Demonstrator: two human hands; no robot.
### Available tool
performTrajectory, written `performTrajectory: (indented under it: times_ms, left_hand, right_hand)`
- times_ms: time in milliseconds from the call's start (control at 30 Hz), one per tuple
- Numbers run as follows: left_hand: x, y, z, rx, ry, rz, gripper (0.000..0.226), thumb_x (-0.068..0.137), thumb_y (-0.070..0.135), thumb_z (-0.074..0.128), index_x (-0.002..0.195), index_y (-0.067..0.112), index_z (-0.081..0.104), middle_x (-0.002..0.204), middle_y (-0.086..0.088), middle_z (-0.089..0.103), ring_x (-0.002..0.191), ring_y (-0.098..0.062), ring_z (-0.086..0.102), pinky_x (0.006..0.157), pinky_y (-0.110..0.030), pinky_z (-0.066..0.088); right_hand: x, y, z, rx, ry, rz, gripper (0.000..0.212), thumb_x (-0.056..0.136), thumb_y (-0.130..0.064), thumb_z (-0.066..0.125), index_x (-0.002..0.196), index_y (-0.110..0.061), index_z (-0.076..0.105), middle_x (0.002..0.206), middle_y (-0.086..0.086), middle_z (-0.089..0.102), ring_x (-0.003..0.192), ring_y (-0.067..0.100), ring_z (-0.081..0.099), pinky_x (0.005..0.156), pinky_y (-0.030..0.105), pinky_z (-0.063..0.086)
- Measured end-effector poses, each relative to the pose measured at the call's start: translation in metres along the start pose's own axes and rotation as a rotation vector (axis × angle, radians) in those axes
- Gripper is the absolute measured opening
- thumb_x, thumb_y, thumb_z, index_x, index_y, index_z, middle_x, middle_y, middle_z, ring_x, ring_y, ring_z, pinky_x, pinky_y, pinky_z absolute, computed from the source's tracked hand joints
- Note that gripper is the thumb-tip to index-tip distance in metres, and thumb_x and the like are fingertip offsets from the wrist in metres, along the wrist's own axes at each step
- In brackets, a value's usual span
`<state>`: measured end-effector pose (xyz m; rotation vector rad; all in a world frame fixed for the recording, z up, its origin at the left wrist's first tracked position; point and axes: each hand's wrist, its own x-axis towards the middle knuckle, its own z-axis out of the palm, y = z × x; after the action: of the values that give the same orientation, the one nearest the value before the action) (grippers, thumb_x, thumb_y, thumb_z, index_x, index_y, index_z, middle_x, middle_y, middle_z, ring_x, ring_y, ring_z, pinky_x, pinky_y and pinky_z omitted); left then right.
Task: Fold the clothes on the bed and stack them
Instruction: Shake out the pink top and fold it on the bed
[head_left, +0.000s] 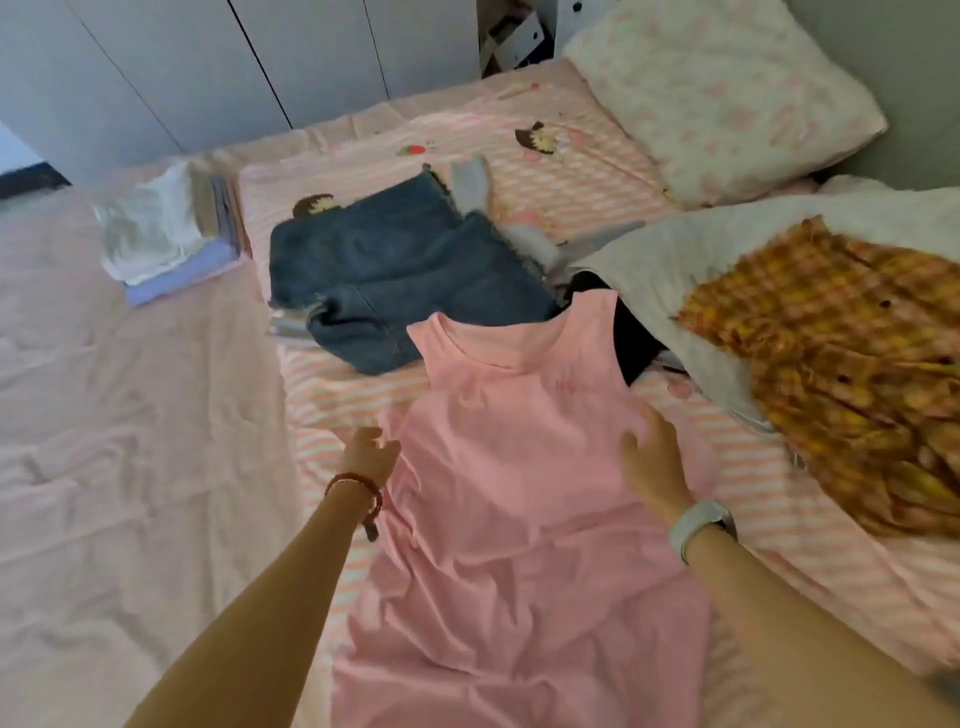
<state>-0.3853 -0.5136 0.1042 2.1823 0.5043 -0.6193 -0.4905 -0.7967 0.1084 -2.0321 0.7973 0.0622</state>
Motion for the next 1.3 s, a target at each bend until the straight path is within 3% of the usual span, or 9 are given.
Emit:
performTrajectory:
  times_ms: [133,233,433,600,767,900,1067,1167,1300]
  left_hand:
    - [-0.041,-0.106,0.019,0.223,0.038,-0.124,0.067,0.075,0.043,0.056,0.130,0.005,0.046,0.128,-0.022,0.047,0.117,-0.038,0.045,0.102,-0.043,0.036]
    - [-0.068,-0.154,0.028,0.380,0.058,-0.046,0.066,0.079,0.046,0.061,0.133,0.012,0.043,0.132,-0.018,0.041,0.119,-0.037,0.041,0.099,-0.046,0.033]
    - [-0.088,-0.188,0.031,0.416,0.034,0.146,0.039,0.090,0.044,0.048,0.088,0.006,0.048,0.079,-0.005,0.050,0.078,-0.031,0.050,0.065,-0.034,0.035]
    - [-0.115,-0.204,0.025,0.006,0.080,0.142,0.028,0.094,0.021,0.047,0.071,0.013,0.035,0.068,0.000,0.040,0.072,-0.023,0.041,0.060,-0.033,0.031]
    - [-0.143,-0.213,0.006,-0.126,0.121,0.082,0.025,0.093,0.022,0.047,0.072,0.011,0.039,0.072,0.001,0.040,0.069,-0.021,0.038,0.055,-0.033,0.030]
    - [-0.161,-0.238,-0.005,0.099,-0.079,-0.042,0.038,0.095,0.034,0.046,0.104,-0.002,0.053,0.095,-0.013,0.055,0.086,-0.029,0.052,0.072,-0.034,0.039]
    - [-0.181,-0.278,-0.008,-0.284,-0.429,-0.284,0.034,0.089,0.020,0.059,0.114,-0.004,0.056,0.098,-0.013,0.067,0.087,-0.028,0.065,0.075,-0.038,0.055]
    - [-0.190,-0.289,-0.007,-0.368,-0.397,-0.185,0.027,0.094,0.019,0.050,0.113,0.001,0.055,0.096,-0.008,0.066,0.085,-0.023,0.063,0.070,-0.032,0.054]
    - [-0.196,-0.291,-0.003,-0.172,-0.194,-0.028,0.025,0.094,0.031,0.050,0.100,0.007,0.050,0.092,-0.007,0.057,0.087,-0.023,0.053,0.078,-0.039,0.045]
  right_hand:
    - [-0.078,0.081,0.033,-0.039,0.184,0.218,0.045,0.090,0.001,0.045,0.134,0.002,0.041,0.137,0.024,0.040,0.130,0.035,0.032,0.106,0.039,0.025]
    - [-0.137,0.130,0.045,-0.124,0.306,0.376,0.045,0.087,0.001,0.050,0.131,0.005,0.044,0.135,0.026,0.042,0.127,0.038,0.034,0.102,0.042,0.030]
    - [-0.198,0.180,0.054,0.039,0.252,0.573,0.032,0.089,-0.014,0.052,0.116,0.003,0.054,0.115,0.022,0.055,0.105,0.037,0.050,0.091,0.046,0.043]
    - [-0.217,0.177,0.051,0.127,0.298,0.550,0.027,0.096,-0.013,0.038,0.115,0.003,0.047,0.101,0.013,0.052,0.092,0.030,0.051,0.076,0.038,0.041]
    - [-0.238,0.169,0.032,0.143,0.449,0.359,0.017,0.098,-0.016,0.037,0.105,-0.006,0.049,0.093,0.009,0.053,0.078,0.022,0.048,0.065,0.028,0.034]
    - [-0.260,0.188,0.017,-0.046,0.316,0.393,0.024,0.096,-0.020,0.042,0.103,-0.002,0.056,0.094,0.011,0.054,0.082,0.026,0.050,0.067,0.030,0.036]
    - [-0.289,0.208,0.019,0.134,0.246,0.467,0.034,0.096,-0.021,0.046,0.063,-0.010,0.042,0.063,0.004,0.041,0.063,0.020,0.036,0.050,0.030,0.026]
    - [-0.295,0.203,0.021,0.398,0.297,0.528,0.015,0.094,-0.020,0.050,0.088,-0.006,0.050,0.084,0.007,0.054,0.077,0.020,0.048,0.068,0.032,0.043]
    - [-0.296,0.194,0.017,0.632,0.289,0.601,0.021,0.091,-0.016,0.055,0.110,-0.006,0.052,0.101,0.009,0.058,0.085,0.021,0.056,0.072,0.034,0.049]
